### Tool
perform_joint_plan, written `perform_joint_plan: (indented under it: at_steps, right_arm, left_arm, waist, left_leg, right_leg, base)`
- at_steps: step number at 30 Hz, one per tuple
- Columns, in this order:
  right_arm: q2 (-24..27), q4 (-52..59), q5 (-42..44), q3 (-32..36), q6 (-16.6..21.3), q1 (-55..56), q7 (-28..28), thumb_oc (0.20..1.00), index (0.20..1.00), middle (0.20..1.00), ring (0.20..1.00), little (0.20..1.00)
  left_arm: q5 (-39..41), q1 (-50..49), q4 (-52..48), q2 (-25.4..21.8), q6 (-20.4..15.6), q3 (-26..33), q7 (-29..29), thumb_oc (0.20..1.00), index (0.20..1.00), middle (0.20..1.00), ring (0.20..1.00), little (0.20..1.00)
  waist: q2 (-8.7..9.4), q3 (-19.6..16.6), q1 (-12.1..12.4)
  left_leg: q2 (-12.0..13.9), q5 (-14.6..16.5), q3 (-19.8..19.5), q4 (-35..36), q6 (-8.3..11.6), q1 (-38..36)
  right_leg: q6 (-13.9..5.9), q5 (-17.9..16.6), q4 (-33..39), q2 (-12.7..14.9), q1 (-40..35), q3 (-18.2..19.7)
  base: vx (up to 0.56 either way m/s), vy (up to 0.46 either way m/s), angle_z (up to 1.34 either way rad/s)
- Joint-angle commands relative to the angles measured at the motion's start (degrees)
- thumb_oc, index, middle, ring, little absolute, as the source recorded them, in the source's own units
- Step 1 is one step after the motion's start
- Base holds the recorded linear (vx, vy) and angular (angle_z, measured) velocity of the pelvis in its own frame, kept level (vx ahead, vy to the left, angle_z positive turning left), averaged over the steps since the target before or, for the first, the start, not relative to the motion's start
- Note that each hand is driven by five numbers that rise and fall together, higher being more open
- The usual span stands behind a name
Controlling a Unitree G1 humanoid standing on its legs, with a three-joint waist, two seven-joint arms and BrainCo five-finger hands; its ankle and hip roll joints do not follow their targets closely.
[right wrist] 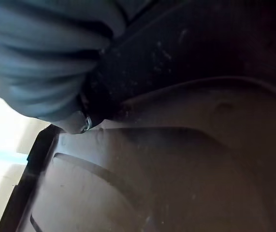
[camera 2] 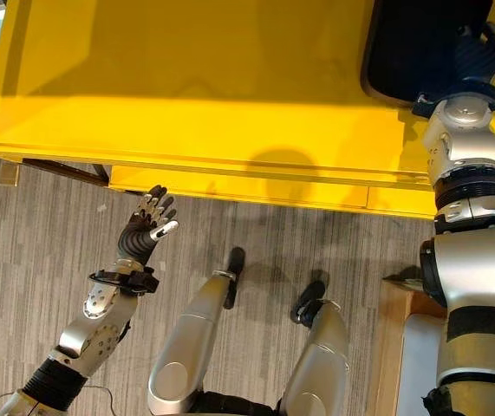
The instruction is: Move parts from the plastic box to the shelf.
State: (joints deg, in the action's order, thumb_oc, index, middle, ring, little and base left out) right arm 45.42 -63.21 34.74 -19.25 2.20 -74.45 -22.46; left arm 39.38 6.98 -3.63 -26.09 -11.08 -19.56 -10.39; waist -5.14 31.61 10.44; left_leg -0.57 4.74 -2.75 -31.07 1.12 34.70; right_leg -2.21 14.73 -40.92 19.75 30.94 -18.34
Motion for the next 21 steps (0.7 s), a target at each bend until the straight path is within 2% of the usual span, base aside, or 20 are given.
perform_joint_plan:
  at_steps: [1,21]
  right_arm:
    - [1.0,0.5,0.3,-3.2,3.8,-8.0,0.8,0.200,0.200,0.200,0.200,0.200]
    - [-0.4,-2.4,-6.6,-8.9,2.6,-10.5,1.1,0.200,0.200,0.200,0.200,0.200]
  left_arm:
    - [0.8,-0.7,-3.7,-1.3,-3.7,0.6,-0.6,1.000,1.000,1.000,1.000,1.000]
    - [0.5,1.6,-3.3,-1.0,-5.0,0.2,-1.8,1.000,1.000,1.000,1.000,1.000]
  waist:
    - [0.85,-1.9,0.6]
    - [0.99,-1.8,1.4]
  left_leg:
    - [1.7,0.1,0.1,0.6,2.34,0.4]
    - [1.1,-0.8,-1.1,1.8,2.26,1.2]
  right_leg:
    - [-2.99,2.2,1.1,-0.6,-8.0,3.2]
    - [-3.32,1.5,2.6,-0.8,-8.4,1.7]
  base:
    - [0.00,0.000,0.00]
    - [0.00,-0.003,0.02]
